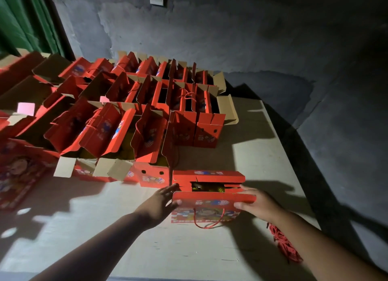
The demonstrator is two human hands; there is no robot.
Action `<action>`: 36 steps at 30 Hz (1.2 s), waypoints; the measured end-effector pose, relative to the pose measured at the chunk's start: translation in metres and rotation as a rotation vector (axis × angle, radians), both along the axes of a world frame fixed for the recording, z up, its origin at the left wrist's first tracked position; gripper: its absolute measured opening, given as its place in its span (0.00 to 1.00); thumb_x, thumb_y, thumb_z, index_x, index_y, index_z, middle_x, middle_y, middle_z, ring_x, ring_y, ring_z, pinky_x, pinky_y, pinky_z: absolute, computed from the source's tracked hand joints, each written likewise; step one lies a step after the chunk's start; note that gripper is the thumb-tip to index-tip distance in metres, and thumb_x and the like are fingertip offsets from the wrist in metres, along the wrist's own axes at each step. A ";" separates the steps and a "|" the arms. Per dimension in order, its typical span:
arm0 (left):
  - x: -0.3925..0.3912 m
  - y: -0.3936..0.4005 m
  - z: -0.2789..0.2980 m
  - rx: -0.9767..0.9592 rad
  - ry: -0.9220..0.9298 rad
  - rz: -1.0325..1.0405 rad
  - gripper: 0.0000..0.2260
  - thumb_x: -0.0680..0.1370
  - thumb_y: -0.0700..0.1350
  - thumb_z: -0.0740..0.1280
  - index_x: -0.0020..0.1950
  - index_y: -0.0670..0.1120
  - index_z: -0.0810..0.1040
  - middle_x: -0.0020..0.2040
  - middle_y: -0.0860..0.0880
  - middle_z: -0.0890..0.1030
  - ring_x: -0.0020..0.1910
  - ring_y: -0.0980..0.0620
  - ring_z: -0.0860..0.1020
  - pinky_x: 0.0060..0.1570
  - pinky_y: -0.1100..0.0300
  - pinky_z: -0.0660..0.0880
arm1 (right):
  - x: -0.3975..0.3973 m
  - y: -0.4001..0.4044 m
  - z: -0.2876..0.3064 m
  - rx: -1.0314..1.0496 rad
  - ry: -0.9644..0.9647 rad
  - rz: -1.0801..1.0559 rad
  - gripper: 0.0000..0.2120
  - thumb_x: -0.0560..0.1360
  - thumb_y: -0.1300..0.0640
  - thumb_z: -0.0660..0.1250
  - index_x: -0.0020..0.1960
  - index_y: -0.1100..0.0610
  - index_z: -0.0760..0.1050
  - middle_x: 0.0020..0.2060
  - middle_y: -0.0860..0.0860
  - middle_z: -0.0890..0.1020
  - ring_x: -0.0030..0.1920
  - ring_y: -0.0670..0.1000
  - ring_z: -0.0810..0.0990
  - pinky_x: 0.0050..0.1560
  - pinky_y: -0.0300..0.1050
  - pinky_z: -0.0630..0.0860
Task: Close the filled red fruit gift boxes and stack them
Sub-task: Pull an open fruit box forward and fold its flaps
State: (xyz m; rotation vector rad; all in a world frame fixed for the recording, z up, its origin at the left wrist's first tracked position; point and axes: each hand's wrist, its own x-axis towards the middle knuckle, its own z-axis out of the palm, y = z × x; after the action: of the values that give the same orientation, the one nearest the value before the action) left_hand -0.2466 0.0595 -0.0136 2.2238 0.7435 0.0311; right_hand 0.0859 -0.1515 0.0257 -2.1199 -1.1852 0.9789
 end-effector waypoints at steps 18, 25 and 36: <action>0.038 0.005 0.000 0.475 0.298 -0.124 0.47 0.72 0.62 0.78 0.83 0.49 0.57 0.80 0.49 0.58 0.77 0.45 0.62 0.71 0.48 0.73 | -0.005 0.026 -0.020 -0.048 -0.573 0.184 0.43 0.63 0.28 0.77 0.71 0.47 0.69 0.67 0.41 0.65 0.64 0.45 0.71 0.64 0.47 0.76; 0.046 0.003 0.001 0.485 0.206 -0.091 0.37 0.76 0.51 0.76 0.81 0.52 0.61 0.73 0.50 0.68 0.71 0.47 0.67 0.68 0.50 0.75 | 0.002 0.023 -0.029 -0.049 -0.666 0.227 0.46 0.66 0.34 0.78 0.77 0.48 0.67 0.70 0.44 0.69 0.70 0.47 0.70 0.71 0.47 0.72; 0.033 -0.010 -0.008 0.520 0.121 -0.029 0.30 0.81 0.51 0.69 0.81 0.56 0.62 0.74 0.51 0.71 0.62 0.45 0.77 0.60 0.52 0.75 | -0.006 0.010 -0.041 -0.037 -0.696 0.207 0.41 0.76 0.36 0.71 0.83 0.48 0.60 0.80 0.43 0.64 0.79 0.46 0.63 0.78 0.44 0.64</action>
State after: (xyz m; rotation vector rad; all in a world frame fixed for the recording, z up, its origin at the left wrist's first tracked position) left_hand -0.2138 0.0496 -0.0213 2.7496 0.8396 0.0850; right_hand 0.0796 -0.1411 -0.0148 -2.4920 -1.7420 0.3230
